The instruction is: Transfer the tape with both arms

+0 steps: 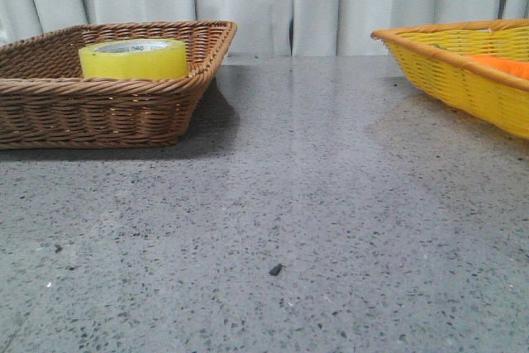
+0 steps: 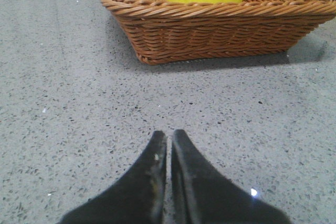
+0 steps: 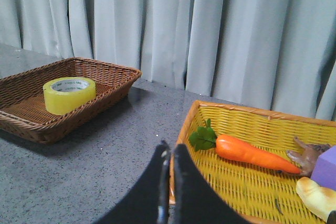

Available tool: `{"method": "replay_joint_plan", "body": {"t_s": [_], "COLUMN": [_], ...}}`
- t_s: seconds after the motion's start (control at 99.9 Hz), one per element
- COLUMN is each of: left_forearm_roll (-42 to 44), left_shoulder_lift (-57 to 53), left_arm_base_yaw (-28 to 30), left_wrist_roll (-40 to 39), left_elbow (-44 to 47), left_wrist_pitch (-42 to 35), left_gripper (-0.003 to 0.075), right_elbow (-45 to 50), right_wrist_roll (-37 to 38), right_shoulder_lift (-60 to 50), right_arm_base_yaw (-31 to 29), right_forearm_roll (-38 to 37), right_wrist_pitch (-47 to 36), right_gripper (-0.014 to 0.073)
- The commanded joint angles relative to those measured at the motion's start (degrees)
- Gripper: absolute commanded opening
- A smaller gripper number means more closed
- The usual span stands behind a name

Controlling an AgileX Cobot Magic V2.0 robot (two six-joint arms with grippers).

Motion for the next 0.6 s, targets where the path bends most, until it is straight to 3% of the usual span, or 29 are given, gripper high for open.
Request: {"method": "replay_joint_plan", "body": {"t_s": [0.0,0.14,0.3,0.42,0.59], "left_forearm_roll": [-0.9,-0.9,-0.9,-0.9,-0.9], "left_shoulder_lift": [-1.7,-1.7,-1.7,-1.7,-1.7], "left_arm_base_yaw": [0.1,0.1,0.1,0.1,0.1], "left_wrist_roll": [-0.6,-0.6,-0.6,-0.6,-0.6], "left_elbow": [0.5,0.5,0.5,0.5,0.5], "left_wrist_pitch": [-2.3,-2.3,-2.3,-2.3,-2.3], "left_gripper": [-0.0021,-0.0021,-0.0021,-0.0021,-0.0021], "right_elbow": [-1.2,-0.2,6.5,14.6,28.0], "right_wrist_roll": [-0.4,-0.4,-0.4,-0.4,2.6], "right_shoulder_lift": [1.1,1.1,1.1,1.1,1.1], "right_arm_base_yaw": [0.0,-0.5,-3.8,-8.5,-16.9], "right_forearm_roll": [-0.9,-1.3,-8.3,-9.1,-5.0], "right_wrist_pitch": [-4.6,-4.9,-8.0,-17.4,-37.9], "right_gripper": [-0.0074,-0.0074,-0.0074,-0.0074,-0.0074]}}
